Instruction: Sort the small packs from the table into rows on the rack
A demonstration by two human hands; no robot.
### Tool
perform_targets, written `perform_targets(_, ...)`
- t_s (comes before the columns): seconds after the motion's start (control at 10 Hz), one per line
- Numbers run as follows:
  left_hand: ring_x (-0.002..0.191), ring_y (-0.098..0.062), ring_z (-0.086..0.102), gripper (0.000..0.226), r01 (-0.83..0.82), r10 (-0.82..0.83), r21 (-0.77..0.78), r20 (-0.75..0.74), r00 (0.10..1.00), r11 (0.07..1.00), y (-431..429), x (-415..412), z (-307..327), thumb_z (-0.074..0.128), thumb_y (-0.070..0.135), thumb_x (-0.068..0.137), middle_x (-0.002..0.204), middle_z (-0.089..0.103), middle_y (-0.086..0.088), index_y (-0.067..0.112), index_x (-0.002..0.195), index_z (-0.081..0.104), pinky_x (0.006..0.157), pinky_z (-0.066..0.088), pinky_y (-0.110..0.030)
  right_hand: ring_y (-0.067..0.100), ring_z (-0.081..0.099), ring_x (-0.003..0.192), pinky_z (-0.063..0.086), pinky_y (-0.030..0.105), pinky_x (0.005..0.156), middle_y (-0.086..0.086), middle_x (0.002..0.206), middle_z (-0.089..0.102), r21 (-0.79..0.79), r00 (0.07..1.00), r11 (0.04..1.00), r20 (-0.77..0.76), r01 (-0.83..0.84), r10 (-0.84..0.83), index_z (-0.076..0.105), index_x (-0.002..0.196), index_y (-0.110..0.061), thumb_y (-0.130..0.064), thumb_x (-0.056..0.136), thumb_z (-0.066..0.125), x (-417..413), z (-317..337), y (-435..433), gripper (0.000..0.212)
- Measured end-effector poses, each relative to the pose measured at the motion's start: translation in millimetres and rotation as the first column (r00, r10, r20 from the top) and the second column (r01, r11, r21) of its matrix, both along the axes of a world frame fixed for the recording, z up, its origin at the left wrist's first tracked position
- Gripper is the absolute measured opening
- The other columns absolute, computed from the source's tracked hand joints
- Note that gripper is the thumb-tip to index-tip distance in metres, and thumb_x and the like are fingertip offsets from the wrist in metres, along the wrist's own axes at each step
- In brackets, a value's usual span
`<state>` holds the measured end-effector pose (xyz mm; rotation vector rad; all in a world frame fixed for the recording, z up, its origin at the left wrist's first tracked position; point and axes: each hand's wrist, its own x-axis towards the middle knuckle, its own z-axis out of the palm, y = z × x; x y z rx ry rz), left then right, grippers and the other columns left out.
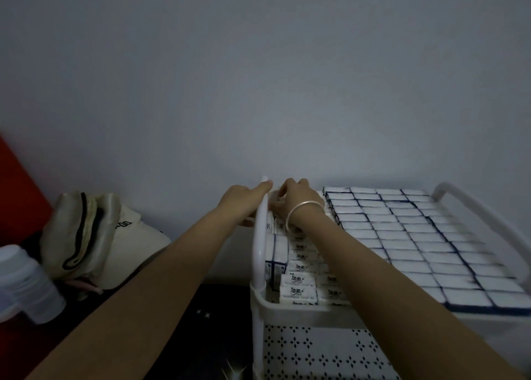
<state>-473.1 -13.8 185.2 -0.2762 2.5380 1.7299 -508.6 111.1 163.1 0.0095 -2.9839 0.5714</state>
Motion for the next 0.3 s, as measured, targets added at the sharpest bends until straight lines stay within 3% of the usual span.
perform_targets(0.1,0.074,-0.021,0.066,0.044,0.009,-0.008,0.046,-0.009,1.000,0.999,-1,3,1,0.056,0.052,0.089,0.086,0.070,-0.011,0.011,0.078,0.064,0.058,0.051,-0.027,0.028,0.059,0.096,0.044,0.033,0.074,0.008,0.117,0.046,0.004,1.000,1.000,0.007,-0.018,0.018,0.051,0.114,-0.020,-0.051,0.082,0.062,0,-1,2,0.046)
perform_targets(0.2,0.077,-0.020,0.066,0.041,0.016,-0.015,0.008,-0.063,0.998,1.000,-3,6,-1,0.055,0.051,0.090,0.081,0.067,-0.006,0.013,0.076,0.063,0.067,0.056,-0.032,0.027,0.059,0.097,0.048,0.033,0.079,0.005,0.114,0.049,-0.077,0.999,0.996,0.021,-0.033,0.035,0.055,0.112,-0.020,-0.054,0.082,0.060,1,0,5,0.045)
perform_targets(0.3,0.086,-0.022,0.068,0.036,-0.061,0.056,-0.030,-0.163,0.985,0.998,-12,6,6,0.056,0.051,0.088,0.089,0.069,-0.002,0.016,0.084,0.064,0.083,0.058,-0.042,0.022,0.060,0.095,0.048,0.031,0.081,0.003,0.110,0.062,-0.251,0.999,0.967,-0.031,-0.048,0.042,0.058,0.106,-0.019,-0.045,0.087,0.059,4,6,14,0.032)
